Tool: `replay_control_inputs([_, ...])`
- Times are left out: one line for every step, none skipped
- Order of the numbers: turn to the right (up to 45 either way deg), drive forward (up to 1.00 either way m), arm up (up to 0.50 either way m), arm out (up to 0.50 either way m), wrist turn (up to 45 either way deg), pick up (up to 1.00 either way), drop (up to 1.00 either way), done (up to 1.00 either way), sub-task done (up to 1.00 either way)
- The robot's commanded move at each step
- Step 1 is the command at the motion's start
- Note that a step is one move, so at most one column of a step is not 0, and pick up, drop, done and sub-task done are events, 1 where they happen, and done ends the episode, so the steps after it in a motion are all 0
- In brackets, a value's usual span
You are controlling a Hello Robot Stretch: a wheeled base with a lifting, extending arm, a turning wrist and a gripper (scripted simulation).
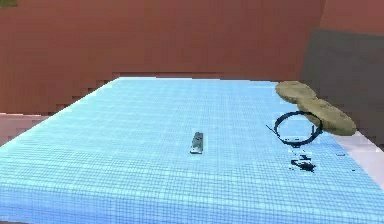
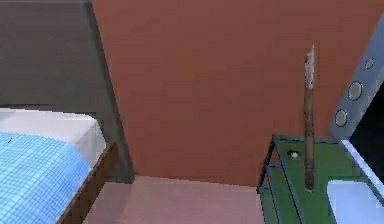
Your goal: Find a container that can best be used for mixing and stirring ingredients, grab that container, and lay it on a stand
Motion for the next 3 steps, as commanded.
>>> replay_control_inputs([-45.0, 0.0, 0.0, 0.0, 0.0, 0.0, 0.0, 0.0, 0.0])
replay_control_inputs([-39.0, 0.0, 0.0, 0.0, 0.0, 0.0, 0.0, 0.0, 0.0])
replay_control_inputs([0.0, 1.0, 0.0, 0.0, 0.0, 0.0, 0.0, 0.0, 0.0])
